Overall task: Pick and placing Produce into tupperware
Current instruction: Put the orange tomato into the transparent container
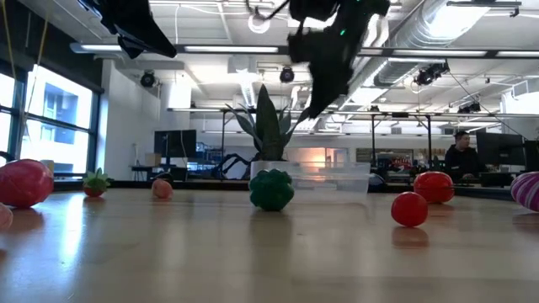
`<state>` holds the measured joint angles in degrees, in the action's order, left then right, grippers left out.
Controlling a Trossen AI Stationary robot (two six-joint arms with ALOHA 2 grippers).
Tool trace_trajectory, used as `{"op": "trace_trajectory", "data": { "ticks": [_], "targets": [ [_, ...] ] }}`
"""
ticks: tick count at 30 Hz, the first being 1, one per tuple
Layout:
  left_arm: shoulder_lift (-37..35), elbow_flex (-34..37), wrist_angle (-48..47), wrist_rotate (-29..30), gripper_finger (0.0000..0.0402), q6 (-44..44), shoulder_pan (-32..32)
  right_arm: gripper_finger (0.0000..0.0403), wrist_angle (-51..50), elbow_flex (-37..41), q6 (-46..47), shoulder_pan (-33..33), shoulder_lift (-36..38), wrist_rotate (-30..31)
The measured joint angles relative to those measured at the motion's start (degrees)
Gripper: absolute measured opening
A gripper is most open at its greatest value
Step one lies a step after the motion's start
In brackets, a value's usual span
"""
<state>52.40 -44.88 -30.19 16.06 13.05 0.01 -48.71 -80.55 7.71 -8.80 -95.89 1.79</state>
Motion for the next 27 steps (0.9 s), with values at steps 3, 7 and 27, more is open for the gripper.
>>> {"op": "trace_trajectory", "data": {
  "ticks": [3, 7, 27],
  "targets": [
    [0.0, 0.0, 0.0, -1.3, 0.0001, -0.6, 0.0, 0.0000, -4.2, 0.0, 2.6, 1.6, 5.4, 5.4],
    [0.0, 0.0, 0.0, -2.5, 0.0001, -0.7, 0.0, 0.0000, -9.9, 0.0, 7.7, 3.8, 12.2, 11.0],
    [0.0, 0.0, -2.0, -3.6, 0.0001, -0.8, 0.0, 0.0042, -35.8, 4.0, 42.1, 22.7, 22.9, 20.5]
  ]
}}
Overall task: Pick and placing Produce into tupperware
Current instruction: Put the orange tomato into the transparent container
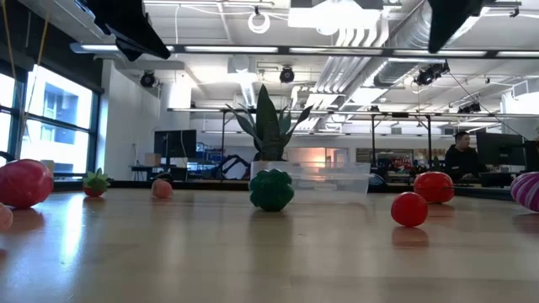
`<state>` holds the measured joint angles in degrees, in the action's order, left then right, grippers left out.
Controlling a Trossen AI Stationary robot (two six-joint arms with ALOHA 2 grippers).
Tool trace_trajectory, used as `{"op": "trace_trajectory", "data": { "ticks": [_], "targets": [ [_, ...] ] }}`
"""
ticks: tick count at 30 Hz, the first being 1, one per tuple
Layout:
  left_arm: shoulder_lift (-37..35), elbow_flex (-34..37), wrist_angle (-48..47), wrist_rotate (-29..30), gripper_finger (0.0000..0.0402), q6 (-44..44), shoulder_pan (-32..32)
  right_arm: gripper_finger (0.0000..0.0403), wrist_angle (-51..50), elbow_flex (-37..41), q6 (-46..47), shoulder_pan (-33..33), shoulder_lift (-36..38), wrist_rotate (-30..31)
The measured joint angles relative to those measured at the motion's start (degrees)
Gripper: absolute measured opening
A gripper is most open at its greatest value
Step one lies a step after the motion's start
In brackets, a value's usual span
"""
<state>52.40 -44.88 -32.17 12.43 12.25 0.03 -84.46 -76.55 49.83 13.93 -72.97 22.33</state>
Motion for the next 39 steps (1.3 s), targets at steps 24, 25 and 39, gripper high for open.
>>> {"op": "trace_trajectory", "data": {
  "ticks": [24, 25, 39],
  "targets": [
    [-15.8, 6.3, 3.2, -6.5, 0.0001, -5.9, -0.1, 0.0124, 19.9, 24.8, -8.9, -6.6, 18.2, -5.2],
    [-15.5, 6.3, 3.4, -7.3, 0.0001, -5.6, -0.1, 0.0124, 20.0, 24.5, -9.9, -7.8, 18.3, -6.1],
    [-12.7, 6.4, 0.6, -8.3, 0.0001, -2.9, -4.9, 0.0124, 20.0, 24.2, -9.3, -22.9, 17.4, -14.6]
  ]
}}
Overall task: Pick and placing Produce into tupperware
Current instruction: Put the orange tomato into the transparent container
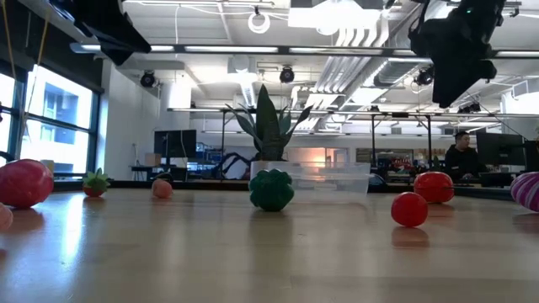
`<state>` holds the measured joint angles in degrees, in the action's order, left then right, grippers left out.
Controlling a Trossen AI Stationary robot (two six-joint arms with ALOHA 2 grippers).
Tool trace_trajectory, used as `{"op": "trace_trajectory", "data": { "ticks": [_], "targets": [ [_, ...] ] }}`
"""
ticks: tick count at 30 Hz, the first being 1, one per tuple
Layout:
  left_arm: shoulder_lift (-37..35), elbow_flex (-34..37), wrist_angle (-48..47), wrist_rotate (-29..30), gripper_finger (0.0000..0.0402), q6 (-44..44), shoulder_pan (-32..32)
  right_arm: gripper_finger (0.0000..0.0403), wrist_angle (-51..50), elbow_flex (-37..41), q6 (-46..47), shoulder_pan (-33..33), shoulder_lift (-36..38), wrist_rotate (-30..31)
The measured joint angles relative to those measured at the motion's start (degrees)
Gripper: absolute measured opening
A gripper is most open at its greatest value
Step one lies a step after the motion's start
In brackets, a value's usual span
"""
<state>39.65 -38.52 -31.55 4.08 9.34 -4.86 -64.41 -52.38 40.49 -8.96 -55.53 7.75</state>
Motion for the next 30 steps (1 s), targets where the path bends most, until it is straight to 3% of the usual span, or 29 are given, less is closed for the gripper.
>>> {"op": "trace_trajectory", "data": {
  "ticks": [25, 30],
  "targets": [
    [0.0, 0.0, 0.1, 0.0, 0.0001, 0.0, 0.0, 0.0124, 1.3, 0.0, 2.6, -0.4, 0.0, -3.1],
    [0.0, 0.0, 0.1, 0.0, 0.0001, 0.0, 0.0, 0.0124, 0.5, 0.0, 4.7, -0.4, 0.0, -0.8]
  ]
}}
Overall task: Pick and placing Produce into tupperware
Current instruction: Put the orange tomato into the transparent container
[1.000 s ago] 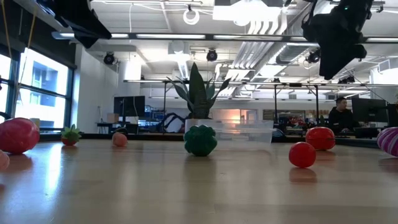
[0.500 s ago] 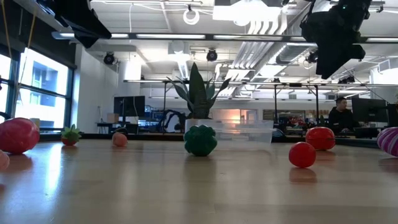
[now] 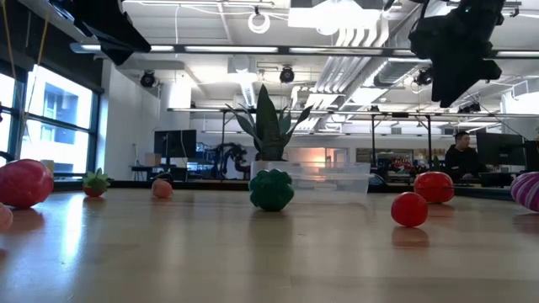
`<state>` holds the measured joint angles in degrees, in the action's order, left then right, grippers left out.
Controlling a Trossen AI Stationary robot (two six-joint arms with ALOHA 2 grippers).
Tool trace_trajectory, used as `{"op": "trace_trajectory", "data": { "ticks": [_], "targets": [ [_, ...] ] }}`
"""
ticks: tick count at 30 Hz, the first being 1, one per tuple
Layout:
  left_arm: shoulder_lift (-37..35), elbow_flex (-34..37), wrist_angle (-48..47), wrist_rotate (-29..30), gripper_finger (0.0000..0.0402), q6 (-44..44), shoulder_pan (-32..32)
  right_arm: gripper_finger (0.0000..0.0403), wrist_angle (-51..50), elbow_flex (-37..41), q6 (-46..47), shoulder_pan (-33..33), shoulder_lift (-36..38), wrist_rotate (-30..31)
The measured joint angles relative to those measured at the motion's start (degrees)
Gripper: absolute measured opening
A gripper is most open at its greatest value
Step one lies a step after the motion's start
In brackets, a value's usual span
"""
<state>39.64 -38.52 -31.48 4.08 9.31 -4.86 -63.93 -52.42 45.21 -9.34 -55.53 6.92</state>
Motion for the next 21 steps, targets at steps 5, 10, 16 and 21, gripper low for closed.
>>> {"op": "trace_trajectory", "data": {
  "ticks": [5, 10, 16, 21],
  "targets": [
    [0.0, 0.0, 0.0, 0.0, 0.0001, 0.0, 0.0, 0.0124, 1.4, 0.6, -1.7, 0.1, -0.2, 1.7],
    [0.0, 0.0, 0.0, 0.0, 0.0001, 0.0, 0.0, 0.0125, 1.2, 1.7, -1.6, -0.1, -1.8, -1.5],
    [0.0, 0.0, 0.0, 0.0, 0.0001, 0.0, 0.0, 0.0160, 2.3, 1.7, -1.8, 0.1, -6.8, -6.0],
    [0.0, 0.0, 0.0, 0.0, 0.0001, 0.0, 0.0, 0.0208, 2.4, 1.7, -3.3, -0.1, -11.5, -3.5]
  ]
}}
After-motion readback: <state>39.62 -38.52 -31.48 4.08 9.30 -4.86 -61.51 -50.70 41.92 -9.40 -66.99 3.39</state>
